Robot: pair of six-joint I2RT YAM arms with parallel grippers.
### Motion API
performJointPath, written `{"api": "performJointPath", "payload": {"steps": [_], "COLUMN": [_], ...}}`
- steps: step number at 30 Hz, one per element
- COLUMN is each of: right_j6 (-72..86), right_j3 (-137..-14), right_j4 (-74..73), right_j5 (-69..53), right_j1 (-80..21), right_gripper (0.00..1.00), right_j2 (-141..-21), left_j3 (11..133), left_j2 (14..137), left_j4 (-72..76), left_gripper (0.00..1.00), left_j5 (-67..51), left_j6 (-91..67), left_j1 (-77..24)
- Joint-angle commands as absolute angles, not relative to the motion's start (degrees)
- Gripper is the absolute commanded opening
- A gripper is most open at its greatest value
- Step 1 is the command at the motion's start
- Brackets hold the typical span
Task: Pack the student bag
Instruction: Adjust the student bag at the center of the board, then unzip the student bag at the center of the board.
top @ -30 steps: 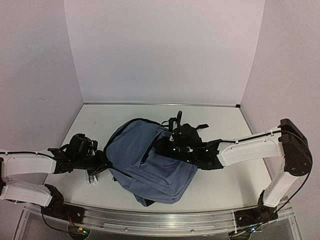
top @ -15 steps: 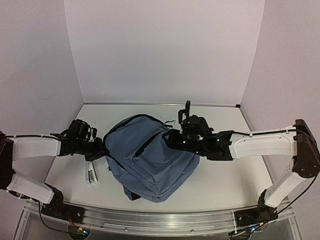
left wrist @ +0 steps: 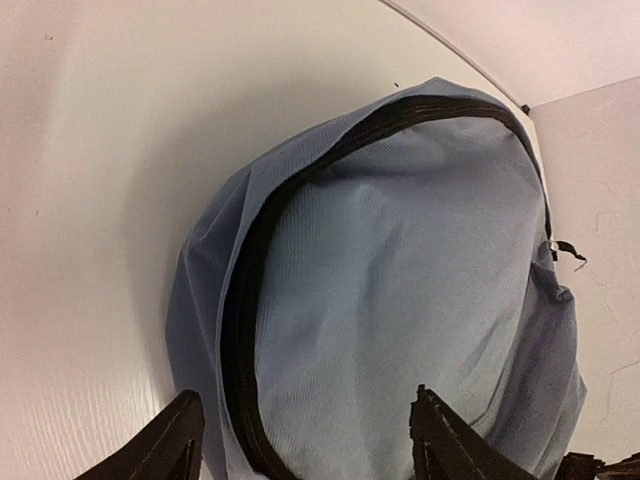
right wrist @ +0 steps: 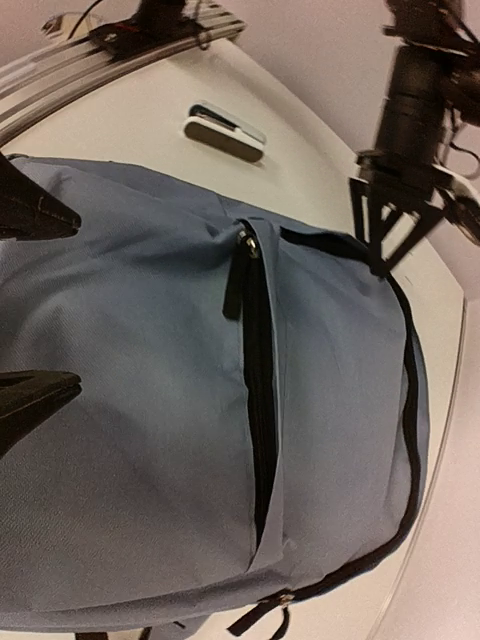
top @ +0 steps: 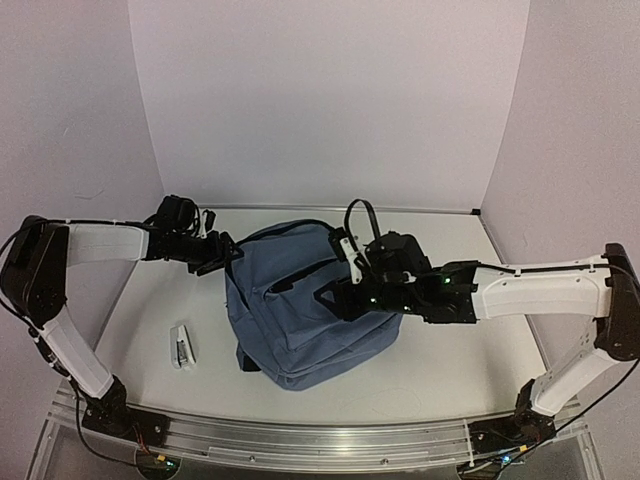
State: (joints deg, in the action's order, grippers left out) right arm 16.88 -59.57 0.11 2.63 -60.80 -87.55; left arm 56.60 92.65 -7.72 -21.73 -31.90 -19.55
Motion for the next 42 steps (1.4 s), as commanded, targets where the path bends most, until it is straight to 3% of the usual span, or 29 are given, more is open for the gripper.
{"api": "performJointPath", "payload": {"steps": [1,9,15,28,37,42], "right_j6": [3.86,-8.28,-12.96,-18.87,-21.62,-23.81], "right_j3": [-63.91,-68.50,-71.31,-79.03,-84.18,-87.25], "right_j4": [1.10,3.44,4.57,4.75,4.75,4.66], "right_j5": [7.49,7.20,4.69,8.37,10.77,11.62], "right_j1": [-61.82,-62.63,-62.64,-62.66,-62.66,-62.67], "right_gripper": [0.41,0.40,0.38,0.34,0.41,0.43], "right_j2": [-88.15,-97.13,-102.07,-113.10,-117.94,-120.65], "left_j3": [48.56,38.86,36.99,35.98,35.31,35.07], "left_j2": [83.67,79.58,83.27,89.24,91.63,90.34], "left_j4": [-8.61,1.66,7.37,12.56,15.16,14.59], "left_gripper": [0.73,0.80,0.78,0.46,0.02,0.00], "left_j5": [-21.48,-24.85,-24.74,-24.92,-25.57,-25.65], "left_j6": [-37.14,-47.05,-49.58,-50.15,-49.40,-48.36], "left_j1": [-20.43,-25.37,-26.33,-26.44,-26.56,-26.89]}}
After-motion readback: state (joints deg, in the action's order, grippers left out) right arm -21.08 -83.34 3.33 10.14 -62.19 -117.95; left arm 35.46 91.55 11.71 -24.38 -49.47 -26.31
